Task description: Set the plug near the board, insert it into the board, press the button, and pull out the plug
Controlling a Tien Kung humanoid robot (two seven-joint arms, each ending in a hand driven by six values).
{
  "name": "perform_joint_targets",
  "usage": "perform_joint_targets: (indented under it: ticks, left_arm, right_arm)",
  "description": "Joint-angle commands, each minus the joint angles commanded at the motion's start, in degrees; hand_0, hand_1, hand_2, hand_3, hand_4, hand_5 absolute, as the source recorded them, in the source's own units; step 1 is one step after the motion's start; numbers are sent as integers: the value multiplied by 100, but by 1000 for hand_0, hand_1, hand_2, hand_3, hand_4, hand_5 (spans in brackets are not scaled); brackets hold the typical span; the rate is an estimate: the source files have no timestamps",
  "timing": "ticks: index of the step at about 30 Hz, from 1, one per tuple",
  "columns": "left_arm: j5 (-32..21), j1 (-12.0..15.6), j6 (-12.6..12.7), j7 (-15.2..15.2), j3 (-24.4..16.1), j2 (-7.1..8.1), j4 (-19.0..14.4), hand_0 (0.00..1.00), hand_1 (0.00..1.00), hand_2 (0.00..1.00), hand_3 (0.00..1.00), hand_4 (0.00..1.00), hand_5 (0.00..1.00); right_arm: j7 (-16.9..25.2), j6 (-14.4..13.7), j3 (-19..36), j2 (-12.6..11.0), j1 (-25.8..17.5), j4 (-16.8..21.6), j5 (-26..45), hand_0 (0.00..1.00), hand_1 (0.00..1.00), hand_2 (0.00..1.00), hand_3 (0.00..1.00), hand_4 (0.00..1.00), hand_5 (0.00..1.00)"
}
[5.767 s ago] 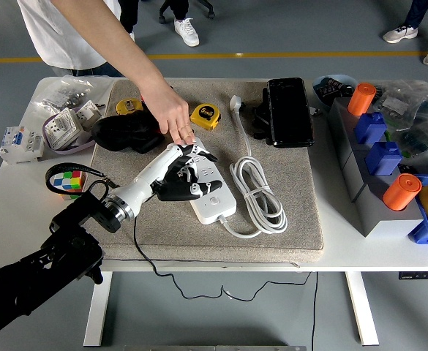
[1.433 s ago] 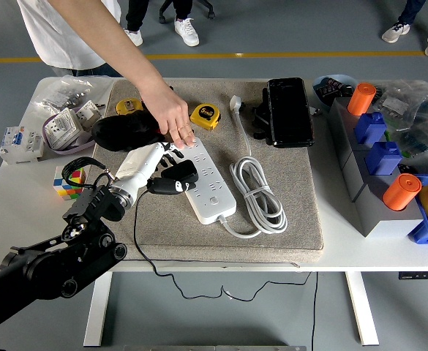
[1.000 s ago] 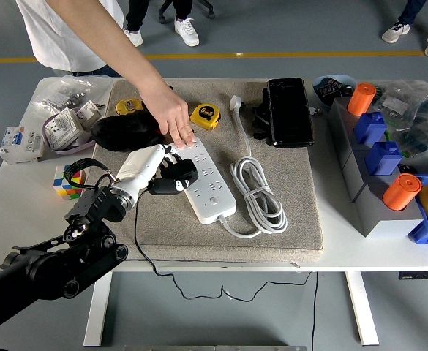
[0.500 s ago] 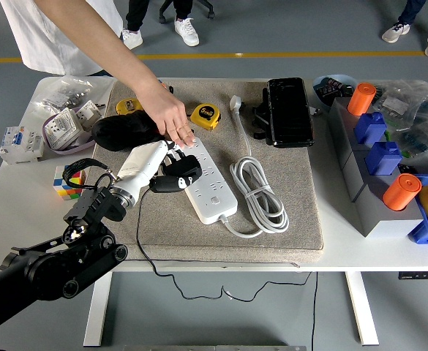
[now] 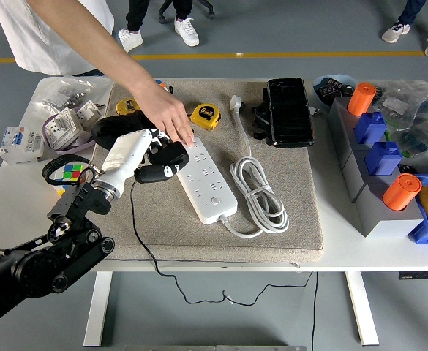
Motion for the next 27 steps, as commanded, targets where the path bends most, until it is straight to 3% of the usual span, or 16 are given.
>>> perform_joint_targets:
  ticks: [8,9,13,14,15,26,27]
  left_arm:
    - [-52,103,74,-173,-5,113,396,230,323,331,474,701,165]
    - [-87,105,67,-189,5,110,438,282,409,432,515,703,186]
    - [-180,109,25,-232,59,97,600,282,409,432,515,703,186]
    - [-186,108,23,-238,69,96,620,282,409,432,515,703,186]
    - [-192,107,26,-251,82,94,640,368,490,515,552,719,236]
    - [-277,137,-20,-281,95,98,687,407,514,540,567,737,245]
    - [-276,143,-26,-278,91,100,686,439,575,562,578,881,367]
  right_arm:
    - [-4,-1,-17,-17,1,5,-5,594,646,594,497,778,491]
    - [-4,-1,-22,-18,3,6,-5,594,646,594,497,778,490]
    - [-6,-6,-40,-28,15,12,-8,594,646,594,497,778,490]
    - [-7,-8,-36,-32,18,17,-12,594,646,594,497,778,490]
    - [-8,-10,-26,-35,18,22,-18,594,645,593,496,778,491]
    - [-13,-12,-35,-43,6,25,-17,594,645,593,497,777,491]
    - [-12,-12,-37,-41,6,26,-16,594,645,594,497,778,490]
